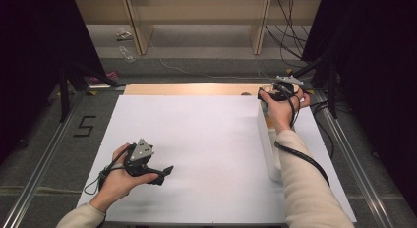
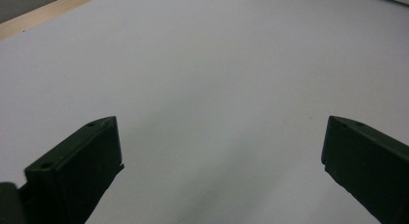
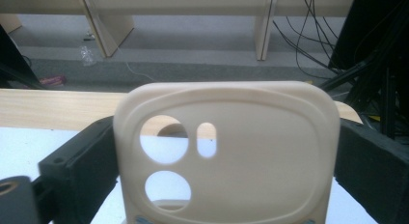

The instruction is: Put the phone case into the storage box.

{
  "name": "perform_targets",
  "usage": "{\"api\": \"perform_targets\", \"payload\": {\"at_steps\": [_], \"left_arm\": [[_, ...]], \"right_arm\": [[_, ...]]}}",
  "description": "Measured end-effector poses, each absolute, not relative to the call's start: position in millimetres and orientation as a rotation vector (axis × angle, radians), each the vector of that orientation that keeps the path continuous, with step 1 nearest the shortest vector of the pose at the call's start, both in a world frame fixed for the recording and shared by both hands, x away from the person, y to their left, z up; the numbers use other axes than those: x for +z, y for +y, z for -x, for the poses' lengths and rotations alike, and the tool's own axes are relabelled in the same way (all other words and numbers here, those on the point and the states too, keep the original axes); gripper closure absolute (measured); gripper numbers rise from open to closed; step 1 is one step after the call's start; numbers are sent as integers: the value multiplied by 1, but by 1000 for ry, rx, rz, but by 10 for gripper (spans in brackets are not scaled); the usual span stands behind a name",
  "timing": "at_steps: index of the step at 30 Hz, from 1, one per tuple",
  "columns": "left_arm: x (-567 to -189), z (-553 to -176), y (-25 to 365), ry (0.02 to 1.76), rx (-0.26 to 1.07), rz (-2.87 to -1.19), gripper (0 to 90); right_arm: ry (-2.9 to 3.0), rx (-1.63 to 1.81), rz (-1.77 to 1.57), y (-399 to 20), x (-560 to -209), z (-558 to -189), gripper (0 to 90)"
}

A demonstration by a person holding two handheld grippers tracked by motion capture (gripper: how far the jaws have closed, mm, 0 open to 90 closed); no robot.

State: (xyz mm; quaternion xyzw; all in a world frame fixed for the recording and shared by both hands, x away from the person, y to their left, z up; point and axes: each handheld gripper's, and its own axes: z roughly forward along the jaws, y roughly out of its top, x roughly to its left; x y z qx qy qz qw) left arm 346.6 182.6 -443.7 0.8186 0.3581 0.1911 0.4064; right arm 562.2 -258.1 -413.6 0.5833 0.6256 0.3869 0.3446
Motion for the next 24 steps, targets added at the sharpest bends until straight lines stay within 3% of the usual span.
{"api": "perform_targets", "payload": {"at_steps": [15,24], "left_arm": [[-443,-346,183,904,481,-2064,1],[-443,-346,182,905,480,-2062,1]], "right_arm": [[1616,1019,-1524,-259,-403,-556,8],[1639,995,-1543,-255,-391,-540,55]]}}
